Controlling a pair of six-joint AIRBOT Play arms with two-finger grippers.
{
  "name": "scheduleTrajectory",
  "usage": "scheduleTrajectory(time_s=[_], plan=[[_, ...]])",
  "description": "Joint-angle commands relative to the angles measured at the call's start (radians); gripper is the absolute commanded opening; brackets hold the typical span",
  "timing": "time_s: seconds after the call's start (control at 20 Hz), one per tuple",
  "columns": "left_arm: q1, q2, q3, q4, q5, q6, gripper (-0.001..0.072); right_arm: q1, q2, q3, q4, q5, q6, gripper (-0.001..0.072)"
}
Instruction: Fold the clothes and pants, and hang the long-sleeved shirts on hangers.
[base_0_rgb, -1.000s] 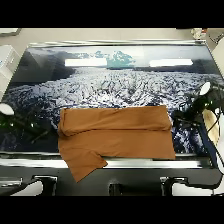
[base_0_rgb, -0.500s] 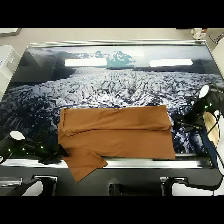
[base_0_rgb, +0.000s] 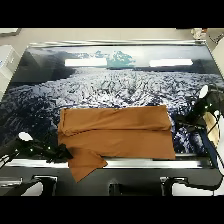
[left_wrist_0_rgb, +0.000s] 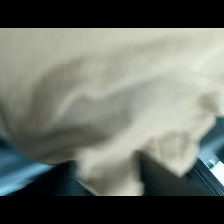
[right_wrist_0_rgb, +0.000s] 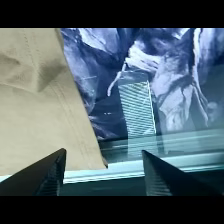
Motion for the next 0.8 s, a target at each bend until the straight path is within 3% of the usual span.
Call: scheduleTrajectory(time_s=[0.0, 0.1, 0.2, 0.3, 0.4, 0.75], plan=[[-0.048, -0.008, -0.002, -0.028, 0.024, 0.001, 0.0158, -0.022, 0.001, 0.000, 0.006, 0.020, 0.002, 0.0563], [-0.043, -0.008, -0.002, -0.018, -0.008, 0.058, 0.0025, -0.090, 0.006, -0.013, 0.061, 0.050, -0.002, 0.0563], [-0.023, -0.007, -0.002, 0.006, -0.023, 0.082, 0.0025, -0.172, 0.047, -0.110, 0.149, 0.039, -0.004, 0.0569], [-0.002, -0.007, -0.001, 0.021, -0.025, 0.083, 0.0024, -0.219, 0.115, -0.253, 0.228, -0.033, -0.049, 0.0626], [0.017, -0.005, 0.008, 0.040, -0.024, 0.083, 0.0024, -0.232, 0.163, -0.380, 0.269, -0.129, -0.102, 0.0624], [0.041, 0.004, 0.089, 0.054, -0.040, 0.083, 0.0025, -0.229, 0.165, -0.459, 0.328, -0.203, -0.147, 0.0598]])
